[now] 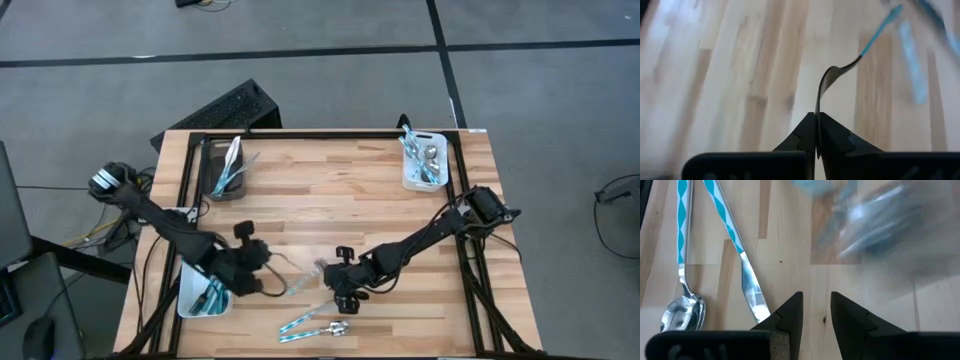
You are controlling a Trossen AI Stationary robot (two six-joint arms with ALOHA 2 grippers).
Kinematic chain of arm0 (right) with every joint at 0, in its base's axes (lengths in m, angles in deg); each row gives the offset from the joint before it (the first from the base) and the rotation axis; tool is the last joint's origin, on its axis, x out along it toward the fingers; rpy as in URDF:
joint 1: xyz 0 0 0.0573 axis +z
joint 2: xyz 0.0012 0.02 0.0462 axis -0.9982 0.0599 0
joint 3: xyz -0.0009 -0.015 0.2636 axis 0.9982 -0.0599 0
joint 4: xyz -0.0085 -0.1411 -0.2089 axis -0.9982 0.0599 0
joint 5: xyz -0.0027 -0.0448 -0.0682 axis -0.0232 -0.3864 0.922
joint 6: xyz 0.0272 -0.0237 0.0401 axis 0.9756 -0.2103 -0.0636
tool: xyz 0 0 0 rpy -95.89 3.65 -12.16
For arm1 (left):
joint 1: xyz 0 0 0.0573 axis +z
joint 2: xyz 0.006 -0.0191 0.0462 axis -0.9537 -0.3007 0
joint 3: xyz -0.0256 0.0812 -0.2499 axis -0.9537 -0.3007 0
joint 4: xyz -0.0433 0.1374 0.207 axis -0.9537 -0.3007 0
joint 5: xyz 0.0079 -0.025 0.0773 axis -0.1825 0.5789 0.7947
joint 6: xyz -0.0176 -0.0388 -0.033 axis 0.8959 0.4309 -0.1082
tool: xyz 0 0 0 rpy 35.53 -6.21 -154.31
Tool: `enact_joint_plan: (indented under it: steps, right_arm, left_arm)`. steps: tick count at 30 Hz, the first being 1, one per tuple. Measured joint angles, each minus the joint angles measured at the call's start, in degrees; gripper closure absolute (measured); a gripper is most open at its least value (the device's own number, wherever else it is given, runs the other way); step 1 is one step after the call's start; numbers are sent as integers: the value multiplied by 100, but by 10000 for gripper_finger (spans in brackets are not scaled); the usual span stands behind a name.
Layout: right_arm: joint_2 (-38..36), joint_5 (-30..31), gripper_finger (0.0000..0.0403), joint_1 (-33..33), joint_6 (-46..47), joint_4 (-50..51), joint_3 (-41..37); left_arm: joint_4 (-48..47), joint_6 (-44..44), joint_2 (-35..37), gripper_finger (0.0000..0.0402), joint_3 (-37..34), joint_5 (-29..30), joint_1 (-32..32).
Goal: Sort silverware by color (type)
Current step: Put the blue fork into the left white bin
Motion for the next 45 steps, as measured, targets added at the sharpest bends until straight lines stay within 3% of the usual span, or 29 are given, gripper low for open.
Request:
enact_joint_plan:
  steps: [7,10,13,16,19,23,28,40,45]
  right_arm:
    - [0,0,280,-78,-1,14,0]
    - [0,0,280,-120,-1,14,0]
    - [0,-2,280,-166,2,10,0]
    - [0,-4,280,-200,74,23,0]
    - [0,-13,280,-236,100,23,0]
    - [0,-17,280,-286,135,6,0]
    - [0,-20,280,-348,137,-268,0]
    - [0,-53,279,-236,134,-329,0]
    - [0,-130,256,-141,-312,-444,0]
  left_arm:
    - [-3693,-1731,305,401,1052,-181,-373]
    - [-4722,-2222,306,401,1571,-332,-358]
    - [-4322,-3137,554,401,1999,-715,-235]
    - [-4309,-3477,637,401,2562,-1168,-128]
    - [-4577,-3368,622,402,2989,-1747,-41]
    - [-4624,-2888,727,402,3027,-2859,24]
    - [-4624,-2692,761,402,2623,-3062,-96]
    - [-4626,-2609,764,401,892,-3422,-206]
    - [-4564,-1692,763,392,664,-3392,-204]
